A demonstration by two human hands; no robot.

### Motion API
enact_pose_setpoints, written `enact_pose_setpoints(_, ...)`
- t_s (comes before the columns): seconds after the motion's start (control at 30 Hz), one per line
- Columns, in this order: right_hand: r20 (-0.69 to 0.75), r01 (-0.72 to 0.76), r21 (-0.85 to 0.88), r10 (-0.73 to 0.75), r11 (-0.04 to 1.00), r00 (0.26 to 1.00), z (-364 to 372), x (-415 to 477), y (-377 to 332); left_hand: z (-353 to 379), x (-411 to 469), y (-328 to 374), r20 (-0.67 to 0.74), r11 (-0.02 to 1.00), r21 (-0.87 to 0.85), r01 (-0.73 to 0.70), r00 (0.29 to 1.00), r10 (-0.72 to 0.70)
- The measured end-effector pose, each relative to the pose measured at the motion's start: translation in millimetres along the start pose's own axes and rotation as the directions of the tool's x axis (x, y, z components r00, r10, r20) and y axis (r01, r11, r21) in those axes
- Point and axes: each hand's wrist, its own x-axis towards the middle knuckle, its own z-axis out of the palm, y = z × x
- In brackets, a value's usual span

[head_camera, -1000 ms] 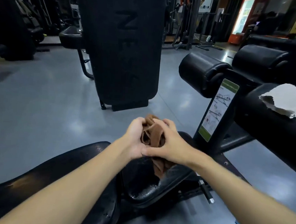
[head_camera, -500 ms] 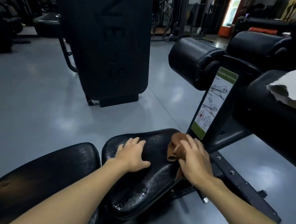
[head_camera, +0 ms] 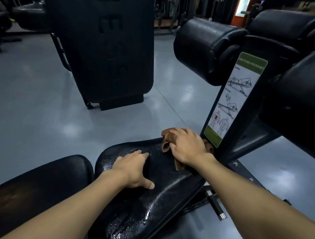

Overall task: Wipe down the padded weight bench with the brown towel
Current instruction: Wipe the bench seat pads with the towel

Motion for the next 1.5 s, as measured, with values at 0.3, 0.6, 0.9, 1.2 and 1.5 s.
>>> enact_pose_setpoints(0.3,-0.144,0.157,0.191,-0.130,0.969,0.981,13.2,-86.5,31.9,0.7,-5.9,-1.0,0.001,1.000,-0.026,-0.003,1.000,0.003)
enact_pose_setpoints(0.6,-0.170,0.247,-0.027,-0.248,0.969,0.954,50.3,-155.9,43.3,4.2,-5.9,-4.2,-0.017,0.998,-0.065,-0.010,1.000,0.009)
enact_pose_setpoints(0.9,-0.057,0.124,-0.097,-0.130,0.988,0.990,14.1,-33.9,-3.5,11.4,-27.2,-25.5,0.045,0.997,-0.057,0.061,0.997,-0.059)
enact_pose_setpoints(1.2,0.006,0.115,-0.110,-0.115,0.987,0.993,11.8,-27.9,-9.0,10.7,-30.7,-24.9,0.034,0.998,-0.045,0.053,0.998,-0.051)
enact_pose_setpoints(1.5,-0.117,0.267,-0.142,-0.284,0.953,0.952,50.0,-144.9,17.9,13.4,-31.5,-29.4,0.005,0.996,-0.080,0.048,0.999,-0.048)
